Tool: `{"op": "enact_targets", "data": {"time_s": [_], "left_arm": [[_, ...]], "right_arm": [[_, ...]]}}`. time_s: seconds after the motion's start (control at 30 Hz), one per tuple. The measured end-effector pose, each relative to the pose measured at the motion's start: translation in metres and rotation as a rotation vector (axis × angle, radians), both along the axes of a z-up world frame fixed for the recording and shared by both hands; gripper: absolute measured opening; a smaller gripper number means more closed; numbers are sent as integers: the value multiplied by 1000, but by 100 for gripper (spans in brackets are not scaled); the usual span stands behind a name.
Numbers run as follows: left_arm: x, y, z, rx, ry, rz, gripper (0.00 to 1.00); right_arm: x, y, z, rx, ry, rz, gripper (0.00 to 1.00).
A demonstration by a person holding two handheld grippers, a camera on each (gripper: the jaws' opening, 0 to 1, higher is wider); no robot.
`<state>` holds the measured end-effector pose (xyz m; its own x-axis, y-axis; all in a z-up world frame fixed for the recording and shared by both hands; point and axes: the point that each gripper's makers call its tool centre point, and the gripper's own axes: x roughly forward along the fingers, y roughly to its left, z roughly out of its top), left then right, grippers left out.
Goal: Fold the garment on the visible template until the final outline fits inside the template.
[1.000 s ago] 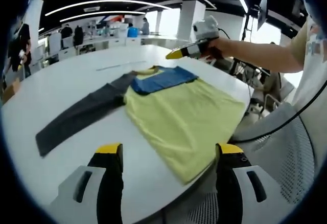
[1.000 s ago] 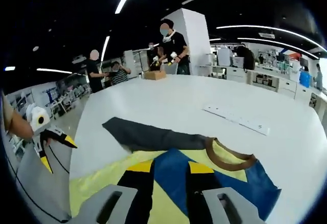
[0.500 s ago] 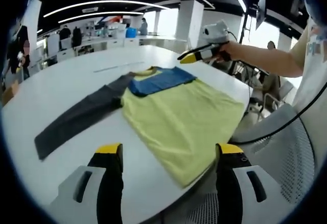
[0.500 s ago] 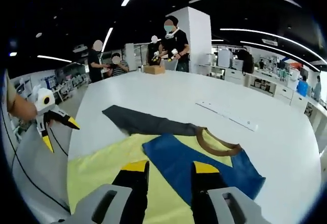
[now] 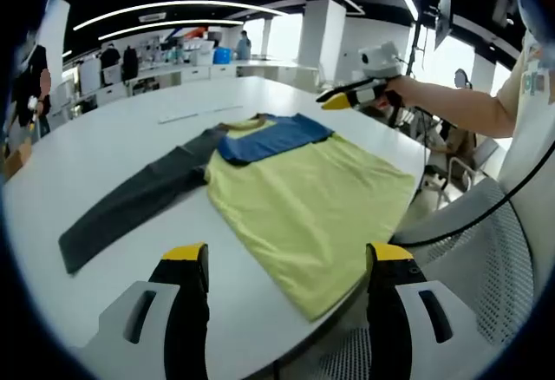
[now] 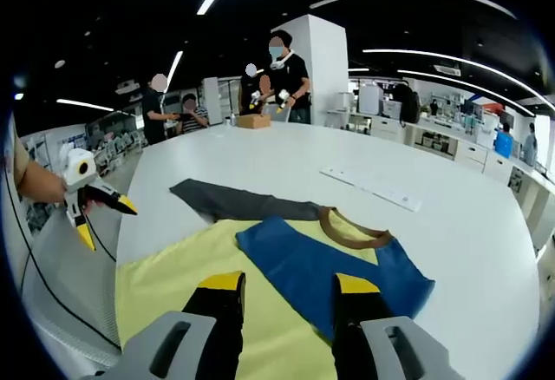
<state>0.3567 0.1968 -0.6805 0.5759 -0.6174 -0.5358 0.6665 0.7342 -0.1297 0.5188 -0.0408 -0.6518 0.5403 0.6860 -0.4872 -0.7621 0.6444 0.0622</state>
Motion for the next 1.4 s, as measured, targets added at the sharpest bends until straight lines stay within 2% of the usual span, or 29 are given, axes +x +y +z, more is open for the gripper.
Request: {"op": "enact_targets", "data": {"time_s": [0.3, 0.6, 0.83, 1.1, 1.2, 1.4], "left_arm": [[5, 0, 1, 1, 2, 7, 70], [9, 0, 1, 3, 0, 17, 70], [21, 8, 5, 15, -16, 34, 70], [43, 26, 15, 37, -56, 96, 70], [51, 38, 15, 51, -61, 131, 70], [71, 75, 14, 52, -65, 252, 68]], "right_arm": [[-12, -14, -4, -21, -2, -2, 38], [-26, -26, -13, -12, 24, -10, 40], [-31, -34, -15, -12, 25, -22, 40], [-32, -40, -19, -17, 28, -24, 40], [-32, -42, -19, -13, 28, -28, 41], [-35, -46, -20, -14, 29, -32, 41]]}}
